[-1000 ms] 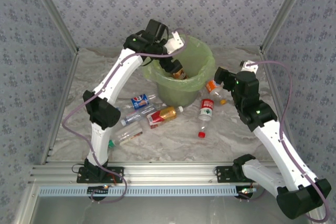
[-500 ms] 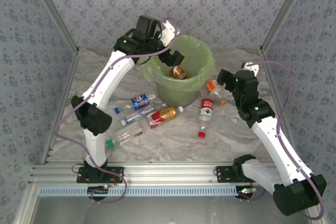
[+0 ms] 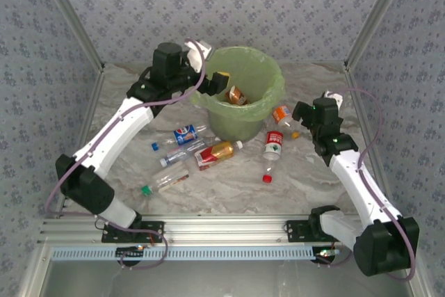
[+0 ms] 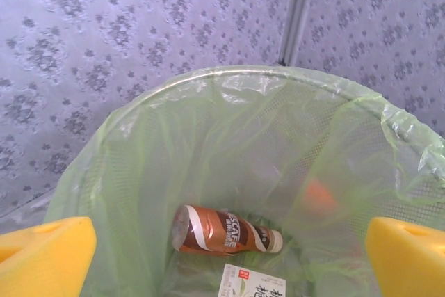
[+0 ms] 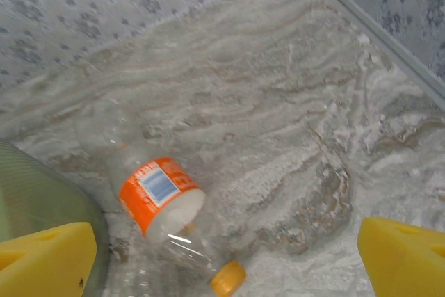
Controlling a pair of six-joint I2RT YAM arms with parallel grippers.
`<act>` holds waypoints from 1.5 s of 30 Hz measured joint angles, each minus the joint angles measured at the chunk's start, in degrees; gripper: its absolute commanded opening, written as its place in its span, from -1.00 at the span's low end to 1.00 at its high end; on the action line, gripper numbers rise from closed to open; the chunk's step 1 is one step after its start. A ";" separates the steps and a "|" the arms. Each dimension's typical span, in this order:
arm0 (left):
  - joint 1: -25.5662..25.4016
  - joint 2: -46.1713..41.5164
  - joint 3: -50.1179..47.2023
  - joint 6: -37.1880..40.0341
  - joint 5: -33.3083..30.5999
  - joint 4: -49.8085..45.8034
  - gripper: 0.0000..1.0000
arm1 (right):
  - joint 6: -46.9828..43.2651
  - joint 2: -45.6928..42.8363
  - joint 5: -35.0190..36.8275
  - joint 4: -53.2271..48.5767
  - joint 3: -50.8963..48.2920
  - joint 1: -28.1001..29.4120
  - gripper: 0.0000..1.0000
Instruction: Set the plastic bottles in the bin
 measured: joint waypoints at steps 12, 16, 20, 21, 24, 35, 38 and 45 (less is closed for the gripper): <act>0.04 -12.35 -13.53 -11.04 -8.57 7.06 0.98 | -8.46 14.91 -18.14 -1.90 4.02 -6.82 0.98; 0.20 -16.02 -17.07 -13.84 -12.92 7.10 0.99 | -10.71 21.55 -21.29 -2.82 8.11 -6.03 0.97; 0.76 -19.04 -19.56 -15.93 -16.87 6.56 0.98 | -13.33 27.98 -24.20 -4.13 12.22 -6.01 0.97; 1.01 -19.67 -20.09 -16.46 -17.86 6.47 0.98 | -13.92 29.77 -24.92 -4.33 13.38 -6.01 0.97; 2.21 -20.74 -21.51 -18.47 -19.89 6.05 0.99 | -15.21 33.99 -27.41 -4.61 15.98 -6.01 0.98; 6.38 -21.86 -26.36 -25.77 -24.94 4.17 0.98 | -18.97 48.13 -31.36 -9.55 33.40 -5.29 0.98; 6.93 -22.75 -27.02 -26.43 -26.05 3.80 0.99 | -19.08 50.90 -31.47 -10.80 36.06 -4.76 0.98; 7.32 -24.55 -28.09 -27.10 -27.30 3.21 0.98 | -18.62 56.63 -29.83 -13.66 41.03 -2.69 0.96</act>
